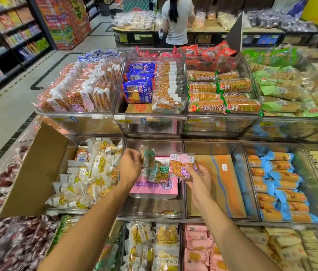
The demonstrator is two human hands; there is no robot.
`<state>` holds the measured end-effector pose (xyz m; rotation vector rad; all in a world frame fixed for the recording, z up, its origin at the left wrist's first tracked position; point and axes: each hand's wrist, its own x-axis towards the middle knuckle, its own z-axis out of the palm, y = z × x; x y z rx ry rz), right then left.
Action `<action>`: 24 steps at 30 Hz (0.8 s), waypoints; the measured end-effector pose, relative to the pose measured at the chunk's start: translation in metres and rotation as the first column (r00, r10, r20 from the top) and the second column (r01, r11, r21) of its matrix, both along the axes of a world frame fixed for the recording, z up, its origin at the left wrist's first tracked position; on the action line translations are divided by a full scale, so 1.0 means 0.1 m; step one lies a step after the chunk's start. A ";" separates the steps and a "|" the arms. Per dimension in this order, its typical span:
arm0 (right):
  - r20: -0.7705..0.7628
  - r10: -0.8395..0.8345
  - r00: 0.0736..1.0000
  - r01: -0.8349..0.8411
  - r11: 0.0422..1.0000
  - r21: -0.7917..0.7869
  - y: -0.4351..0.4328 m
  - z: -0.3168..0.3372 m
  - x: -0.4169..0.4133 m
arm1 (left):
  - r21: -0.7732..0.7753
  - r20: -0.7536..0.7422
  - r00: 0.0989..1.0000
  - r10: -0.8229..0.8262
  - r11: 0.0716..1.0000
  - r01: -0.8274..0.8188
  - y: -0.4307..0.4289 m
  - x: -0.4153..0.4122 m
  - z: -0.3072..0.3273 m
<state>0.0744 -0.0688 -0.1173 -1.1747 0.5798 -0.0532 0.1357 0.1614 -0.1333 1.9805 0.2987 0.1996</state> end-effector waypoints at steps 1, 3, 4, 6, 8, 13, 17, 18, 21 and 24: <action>0.002 -0.002 1.000 0.002 1.000 0.002 0.00 0.01 0.00 | -0.189 -0.048 0.997 0.052 0.980 -0.061 0.00 0.00 -0.02; 0.006 -0.004 1.000 0.004 1.000 0.010 0.01 0.02 0.00 | -0.486 -0.214 0.972 0.102 0.852 -0.196 -0.06 -0.01 -0.02; 0.006 -0.002 1.000 0.002 1.000 0.013 0.01 0.03 0.00 | -0.567 -0.280 0.955 0.098 0.786 -0.247 -0.10 -0.02 -0.03; 0.003 0.000 1.000 0.000 1.000 0.021 0.01 0.03 -0.01 | -0.631 -0.342 0.938 0.058 0.726 -0.275 -0.14 -0.01 -0.15; 0.002 0.001 1.000 -0.001 1.000 0.023 0.01 0.04 -0.01 | -0.526 -0.379 0.925 0.023 0.817 -0.236 -0.16 -0.01 -0.22; 0.002 0.005 1.000 -0.005 1.000 0.019 0.00 0.04 -0.01 | 0.147 -0.308 0.950 -0.045 0.985 0.094 -0.12 -0.15 -0.10; 0.007 0.013 1.000 -0.013 1.000 0.014 0.00 0.02 -0.02 | 0.406 -0.177 0.929 -0.326 0.835 0.371 -0.18 -0.44 0.07; 0.006 0.012 1.000 -0.012 1.000 0.015 0.00 0.02 -0.02 | 0.356 -0.288 0.832 -0.475 0.753 0.553 -0.24 -0.49 0.08; 0.004 -0.001 1.000 0.001 1.000 0.013 0.00 0.00 -0.01 | 0.169 -0.561 0.462 -0.687 0.452 0.876 -0.41 -0.55 -0.12; 0.008 -0.017 1.000 0.017 1.000 0.008 0.00 -0.02 0.02 | -0.026 -0.679 0.288 -0.675 0.415 0.910 -0.53 -0.50 -0.36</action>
